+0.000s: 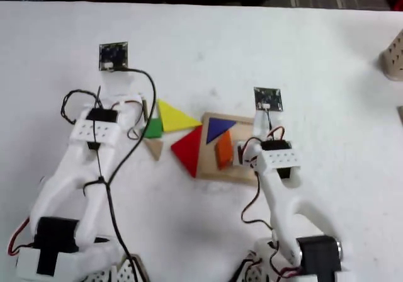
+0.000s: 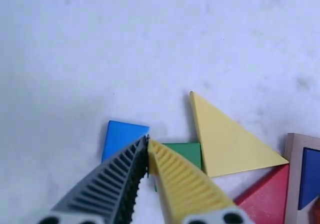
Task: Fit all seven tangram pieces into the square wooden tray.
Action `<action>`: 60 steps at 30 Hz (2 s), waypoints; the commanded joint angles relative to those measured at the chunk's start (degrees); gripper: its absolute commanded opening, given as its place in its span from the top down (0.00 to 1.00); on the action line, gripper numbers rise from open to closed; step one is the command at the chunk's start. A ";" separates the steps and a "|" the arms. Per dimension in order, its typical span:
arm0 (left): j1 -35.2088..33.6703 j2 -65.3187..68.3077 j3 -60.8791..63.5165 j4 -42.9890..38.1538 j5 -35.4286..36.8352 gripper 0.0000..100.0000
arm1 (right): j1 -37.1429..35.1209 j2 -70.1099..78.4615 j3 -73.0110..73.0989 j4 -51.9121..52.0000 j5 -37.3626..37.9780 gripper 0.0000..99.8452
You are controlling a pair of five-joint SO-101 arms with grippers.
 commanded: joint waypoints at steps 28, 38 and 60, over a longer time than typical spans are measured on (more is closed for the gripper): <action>-0.40 -0.13 -0.26 -1.58 0.35 0.98 | -7.34 2.15 0.88 -9.10 -5.36 0.98; -0.40 -0.13 -0.53 -1.58 0.35 0.98 | -10.77 3.74 -0.26 -8.66 -5.36 0.98; -0.57 -0.13 -0.53 -1.58 0.35 0.98 | -5.67 5.49 -0.53 -12.88 -5.36 0.98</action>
